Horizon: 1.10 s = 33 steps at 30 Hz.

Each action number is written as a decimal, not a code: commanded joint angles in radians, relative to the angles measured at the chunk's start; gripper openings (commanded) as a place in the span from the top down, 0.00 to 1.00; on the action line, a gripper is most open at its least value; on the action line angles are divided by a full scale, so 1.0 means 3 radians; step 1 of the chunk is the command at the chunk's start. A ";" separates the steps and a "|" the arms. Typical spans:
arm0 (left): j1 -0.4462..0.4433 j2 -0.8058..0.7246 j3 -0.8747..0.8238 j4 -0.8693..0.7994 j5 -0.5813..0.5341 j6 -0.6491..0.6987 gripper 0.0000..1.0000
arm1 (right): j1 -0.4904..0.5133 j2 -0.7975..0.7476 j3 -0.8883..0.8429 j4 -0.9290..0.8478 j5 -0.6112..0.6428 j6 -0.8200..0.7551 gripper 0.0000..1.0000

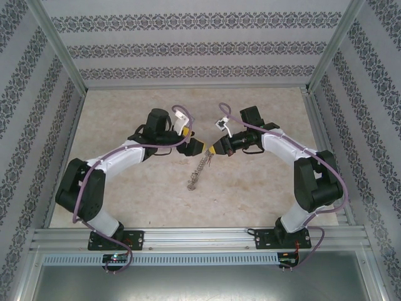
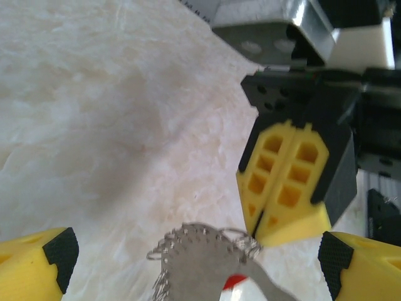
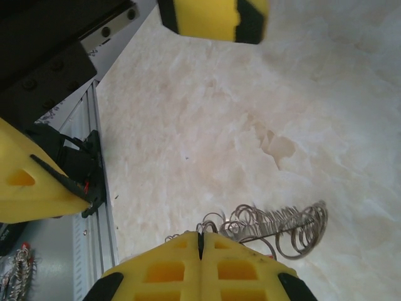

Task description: Put the keys on the keyring

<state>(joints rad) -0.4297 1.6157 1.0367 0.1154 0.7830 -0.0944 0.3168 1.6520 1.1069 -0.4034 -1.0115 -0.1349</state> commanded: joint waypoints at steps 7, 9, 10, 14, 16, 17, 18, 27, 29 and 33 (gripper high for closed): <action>0.0015 0.0174 0.0188 0.0666 0.0180 -0.0401 0.00 | 0.0003 -0.0007 0.0232 -0.0127 -0.0014 -0.0108 1.00; 0.0020 0.0231 0.0379 0.0359 0.0200 -0.0321 0.00 | 0.0003 -0.0024 0.0238 -0.0124 -0.0003 -0.0113 1.00; 0.0018 0.0241 0.0448 0.0252 0.0231 -0.0281 0.00 | 0.0002 -0.0028 0.0237 -0.0123 -0.0003 -0.0113 1.00; 0.0021 0.0220 0.0558 -0.0119 0.0409 0.0037 0.00 | 0.0002 -0.0025 0.0258 -0.0148 -0.0003 -0.0128 1.00; 0.0022 0.0209 0.0593 -0.0353 0.0441 0.0244 0.03 | -0.0003 -0.0025 0.0243 -0.0154 -0.0008 -0.0138 1.00; 0.0023 0.0214 0.0619 -0.0551 0.0405 0.0375 0.05 | -0.0008 -0.0021 0.0239 -0.0159 -0.0022 -0.0138 1.00; 0.0029 0.0221 0.0599 -0.0639 0.0359 0.0439 0.06 | -0.0013 -0.0010 0.0238 -0.0159 -0.0033 -0.0138 1.00; 0.0032 0.0289 0.0217 -0.0518 0.0699 0.0511 0.21 | -0.0063 -0.0005 0.0222 -0.0184 -0.0076 -0.0174 1.00; 0.0032 0.0309 0.0203 -0.0498 0.0770 0.0510 0.27 | -0.0069 -0.0010 0.0227 -0.0185 -0.0114 -0.0177 1.00; 0.0034 0.0378 0.0218 -0.0401 0.0847 0.0454 0.39 | -0.0074 0.0005 0.0235 -0.0196 -0.0156 -0.0189 1.00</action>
<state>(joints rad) -0.4297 1.7084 1.1030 -0.0231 0.9791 0.0269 0.3027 1.6524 1.1511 -0.4461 -1.0058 -0.1635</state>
